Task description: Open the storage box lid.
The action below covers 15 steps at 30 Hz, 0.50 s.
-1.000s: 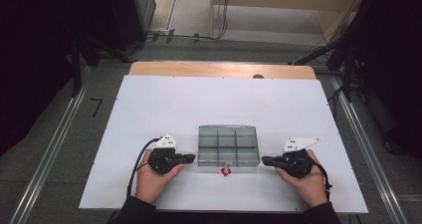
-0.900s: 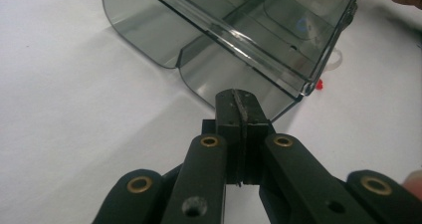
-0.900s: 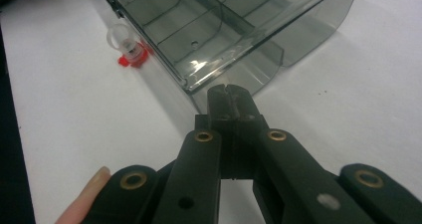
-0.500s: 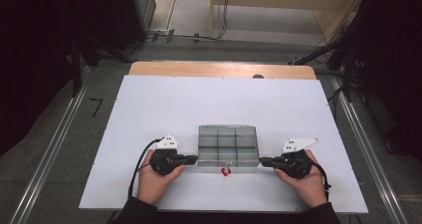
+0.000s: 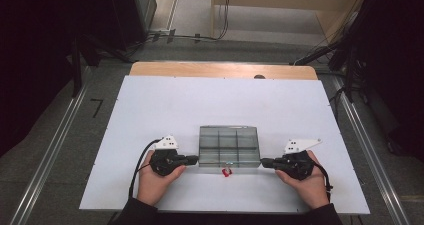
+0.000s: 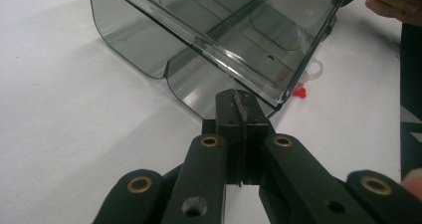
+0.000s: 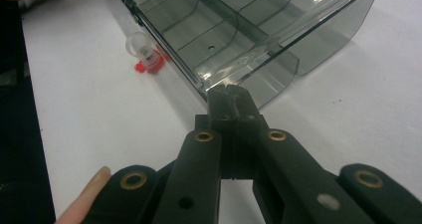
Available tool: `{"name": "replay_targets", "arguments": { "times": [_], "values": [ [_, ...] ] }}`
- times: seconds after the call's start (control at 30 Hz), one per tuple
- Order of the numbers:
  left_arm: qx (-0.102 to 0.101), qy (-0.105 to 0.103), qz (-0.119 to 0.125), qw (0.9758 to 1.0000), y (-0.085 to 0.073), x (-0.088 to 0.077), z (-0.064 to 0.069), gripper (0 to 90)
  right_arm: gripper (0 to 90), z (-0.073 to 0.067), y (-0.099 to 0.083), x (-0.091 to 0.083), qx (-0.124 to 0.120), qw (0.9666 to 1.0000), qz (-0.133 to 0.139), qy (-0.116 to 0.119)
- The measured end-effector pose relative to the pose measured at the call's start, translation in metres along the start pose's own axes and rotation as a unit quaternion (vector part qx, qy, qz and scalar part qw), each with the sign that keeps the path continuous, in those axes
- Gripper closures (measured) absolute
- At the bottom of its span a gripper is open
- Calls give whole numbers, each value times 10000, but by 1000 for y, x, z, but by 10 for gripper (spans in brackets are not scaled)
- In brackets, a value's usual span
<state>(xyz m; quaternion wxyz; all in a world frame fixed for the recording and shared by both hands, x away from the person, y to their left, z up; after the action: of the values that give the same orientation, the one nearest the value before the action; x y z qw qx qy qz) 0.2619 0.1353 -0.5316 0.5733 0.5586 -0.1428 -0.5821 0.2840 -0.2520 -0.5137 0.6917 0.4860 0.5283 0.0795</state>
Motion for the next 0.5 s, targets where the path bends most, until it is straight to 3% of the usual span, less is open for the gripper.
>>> {"name": "replay_targets", "arguments": {
  "times": [0.5],
  "values": [
    [60, -78, 168, 9998, 3, -3, 3, 900, 883, 0, 1, -4, 57, 9999, 109, 21]
  ]
}}
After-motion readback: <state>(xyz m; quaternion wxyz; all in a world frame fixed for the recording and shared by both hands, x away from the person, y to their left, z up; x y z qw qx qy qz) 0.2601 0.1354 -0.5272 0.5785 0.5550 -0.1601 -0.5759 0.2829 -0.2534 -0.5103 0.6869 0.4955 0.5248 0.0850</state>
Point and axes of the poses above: each handheld gripper's, and its own axes: x roughly forward along the jaws, y roughly out of its top, z roughly to its right, the point moved 1 cm from there along x, roughly forward along the jaws, and after that the axes turned 9 degrees about -y, right-handed, at the moved point
